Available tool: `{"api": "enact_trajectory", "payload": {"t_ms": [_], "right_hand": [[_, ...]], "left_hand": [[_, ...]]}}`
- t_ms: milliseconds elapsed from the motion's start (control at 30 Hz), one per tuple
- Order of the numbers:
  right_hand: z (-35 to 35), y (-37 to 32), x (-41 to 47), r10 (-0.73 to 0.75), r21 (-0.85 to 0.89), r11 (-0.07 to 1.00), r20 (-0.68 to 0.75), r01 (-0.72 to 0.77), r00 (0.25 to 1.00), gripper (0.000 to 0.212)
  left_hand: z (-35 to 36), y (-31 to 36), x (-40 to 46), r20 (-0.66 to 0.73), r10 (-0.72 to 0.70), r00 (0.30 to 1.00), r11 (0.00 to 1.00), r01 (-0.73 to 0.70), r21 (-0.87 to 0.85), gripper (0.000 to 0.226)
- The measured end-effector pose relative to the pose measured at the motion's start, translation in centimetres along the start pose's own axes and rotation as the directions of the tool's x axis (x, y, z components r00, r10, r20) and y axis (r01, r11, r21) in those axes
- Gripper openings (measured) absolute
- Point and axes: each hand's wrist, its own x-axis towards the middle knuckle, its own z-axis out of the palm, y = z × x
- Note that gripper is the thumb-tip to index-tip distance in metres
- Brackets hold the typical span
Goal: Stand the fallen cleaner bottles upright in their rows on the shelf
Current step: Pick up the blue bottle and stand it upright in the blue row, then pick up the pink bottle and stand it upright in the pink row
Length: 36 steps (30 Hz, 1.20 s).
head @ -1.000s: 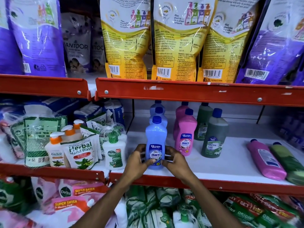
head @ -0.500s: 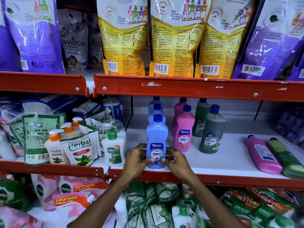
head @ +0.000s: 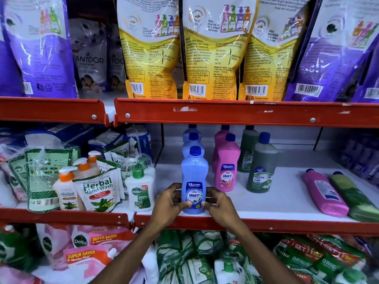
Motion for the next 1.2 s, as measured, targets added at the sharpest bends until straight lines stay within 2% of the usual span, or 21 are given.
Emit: {"api": "enact_trajectory", "payload": {"t_ms": [100,167,233,300,333,400,467,567,633,700,767,833,900,967,1033,1133,1200], "right_hand": [[-0.5,-0.2,-0.4,-0.002,0.027,1.0,-0.014,0.002,1.0,0.04],[-1.4,-0.2,-1.0,0.007,0.036,0.999,-0.087,-0.004,0.996,0.039],[-2.9,0.2,-1.8,0.019,0.037,0.999,-0.198,-0.012,0.98,0.034],[-5.1,0.7,-2.8,0.036,0.051,0.998,-0.303,-0.022,0.952,0.034],[-6.2,0.8,-3.3,0.039,0.053,0.998,-0.355,-0.022,0.934,0.036],[-8.9,1.4,-4.3,0.043,0.046,0.999,-0.455,-0.024,0.889,0.036],[-12.1,1.9,-5.0,0.041,0.028,0.999,-0.548,-0.031,0.835,0.033],[-17.3,3.1,-5.6,0.042,-0.003,0.998,-0.666,-0.058,0.745,0.027],[-21.3,4.2,-5.8,0.047,-0.046,0.992,-0.734,-0.119,0.677,0.027],[-24.9,5.4,-5.8,0.111,-0.035,0.977,-0.76,-0.21,0.64,0.026],[-28.1,6.7,-5.6,0.174,-0.025,0.959,-0.739,-0.284,0.651,0.02],[-30.1,7.8,-5.2,0.219,-0.049,0.937,-0.69,-0.347,0.69,0.019],[-31.4,8.6,-5.0,0.265,-0.062,0.919,-0.631,-0.388,0.729,0.024],[-32.1,9.3,-4.9,0.307,-0.035,0.916,-0.579,-0.399,0.756,0.025],[-32.7,9.6,-4.8,0.349,-0.008,0.908,-0.537,-0.419,0.768,0.024],[-33.8,10.0,-4.6,0.414,0.04,0.892,-0.466,-0.449,0.782,0.021],[-34.3,10.1,-4.3,0.445,0.075,0.885,-0.424,-0.46,0.788,0.025]], "left_hand": [[-0.2,0.6,-0.9,-0.045,-0.018,0.999,0.999,0.016,-0.052,0.072],[-0.3,1.0,-2.0,-0.235,0.03,0.972,1.0,-0.031,-0.002,0.064],[0.0,1.3,-3.1,-0.423,0.255,0.869,0.967,-0.221,0.13,0.035],[1.1,2.1,-3.8,-0.483,0.465,0.742,0.886,-0.392,0.249,0.012],[1.8,2.8,-3.9,-0.478,0.541,0.692,0.841,-0.455,0.292,0.005],[4.1,4.1,-4.0,-0.43,0.641,0.636,0.767,-0.553,0.325,0.009],[7.1,5.7,-3.6,-0.362,0.685,0.633,0.728,-0.61,0.312,0.013],[12.1,7.9,-2.7,-0.247,0.685,0.685,0.728,-0.64,0.246,0.01],[16.1,9.4,-1.6,-0.146,0.622,0.769,0.781,-0.597,0.183,0.014],[20.5,10.6,-0.1,-0.063,0.5,0.864,0.863,-0.491,0.121,0.021],[25.5,11.6,2.0,0.021,0.334,0.942,0.941,-0.335,0.054,0.024],[30.2,12.4,4.8,0.114,0.169,0.979,0.984,-0.175,0.043,0.025],[34.5,13.3,7.8,0.189,0.002,0.982,0.996,-0.019,0.091,0.023],[37.6,14.2,10.3,0.278,-0.152,0.949,0.984,0.117,0.137,0.016],[39.4,14.5,12.0,0.308,-0.28,0.909,0.959,0.249,0.137,0.031],[40.7,14.6,13.1,0.303,-0.357,0.884,0.934,0.327,0.146,0.041],[41.1,14.5,13.4,0.358,-0.392,0.848,0.915,0.398,0.059,0.042]]}}
